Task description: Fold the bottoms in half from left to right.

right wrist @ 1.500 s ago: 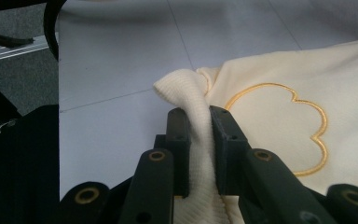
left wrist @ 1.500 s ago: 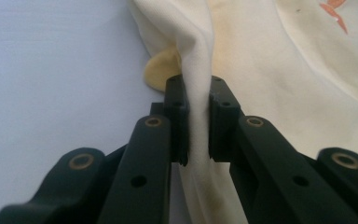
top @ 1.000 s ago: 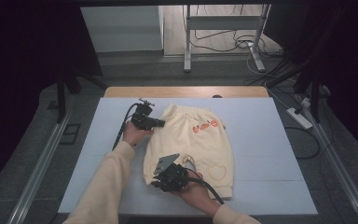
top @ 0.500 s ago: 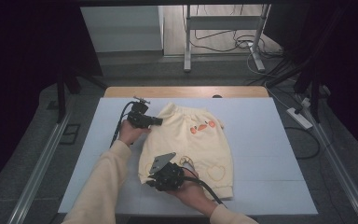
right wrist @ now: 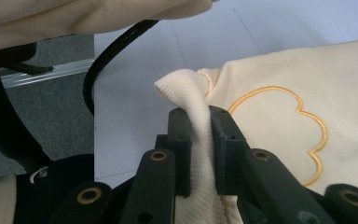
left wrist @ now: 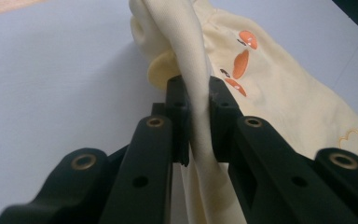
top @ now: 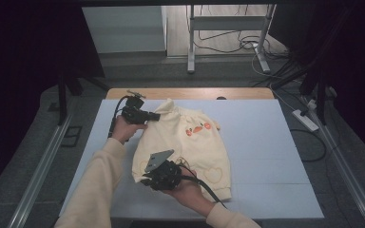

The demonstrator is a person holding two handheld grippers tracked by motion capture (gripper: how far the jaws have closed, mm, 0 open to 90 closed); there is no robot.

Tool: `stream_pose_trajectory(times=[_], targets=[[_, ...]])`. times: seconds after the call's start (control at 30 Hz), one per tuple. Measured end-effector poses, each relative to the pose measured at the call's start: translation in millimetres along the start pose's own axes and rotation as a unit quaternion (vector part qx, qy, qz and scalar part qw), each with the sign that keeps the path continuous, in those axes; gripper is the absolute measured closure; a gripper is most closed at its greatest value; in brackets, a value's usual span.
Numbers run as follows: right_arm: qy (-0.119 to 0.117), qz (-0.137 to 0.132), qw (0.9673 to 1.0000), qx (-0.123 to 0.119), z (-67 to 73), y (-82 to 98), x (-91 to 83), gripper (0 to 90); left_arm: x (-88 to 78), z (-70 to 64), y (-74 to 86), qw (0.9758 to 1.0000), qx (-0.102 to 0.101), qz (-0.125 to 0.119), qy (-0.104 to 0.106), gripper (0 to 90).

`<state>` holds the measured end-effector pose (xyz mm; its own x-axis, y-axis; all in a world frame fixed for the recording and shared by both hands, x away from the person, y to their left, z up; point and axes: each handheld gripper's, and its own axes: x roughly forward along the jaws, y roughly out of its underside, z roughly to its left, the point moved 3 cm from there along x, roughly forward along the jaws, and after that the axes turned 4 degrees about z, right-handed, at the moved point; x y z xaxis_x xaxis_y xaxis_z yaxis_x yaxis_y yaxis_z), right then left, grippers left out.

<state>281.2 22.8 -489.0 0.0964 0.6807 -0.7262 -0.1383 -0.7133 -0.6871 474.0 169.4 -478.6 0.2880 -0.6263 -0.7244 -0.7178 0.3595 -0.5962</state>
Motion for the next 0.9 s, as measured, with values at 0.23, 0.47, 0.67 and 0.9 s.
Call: stream_pose_trajectory(times=[0.23, 0.47, 0.67, 0.9], targets=[[-0.006, 0.008, 0.9999, 0.008, 0.9, 7.9, 6.8, 79.5, 4.7, 1.3, 4.6, 1.0000, 0.000, 0.009, -0.003, 81.3], [-0.015, -0.005, 0.9999, -0.004, 3.9, -11.0, 7.3, 79.8, -25.8, 4.2, 0.9, 0.9997, 0.004, -0.002, -0.023, 81.4], [-0.005, -0.011, 0.9999, -0.009, 5.3, -15.7, 1.7, 79.8, -29.4, 0.7, -4.0, 0.9996, 0.007, 0.001, -0.028, 81.4], [-0.002, -0.007, 1.0000, 0.007, -1.3, 2.3, -4.3, 79.8, -14.3, -6.0, -7.6, 0.9996, 0.010, 0.004, -0.026, 81.3]])
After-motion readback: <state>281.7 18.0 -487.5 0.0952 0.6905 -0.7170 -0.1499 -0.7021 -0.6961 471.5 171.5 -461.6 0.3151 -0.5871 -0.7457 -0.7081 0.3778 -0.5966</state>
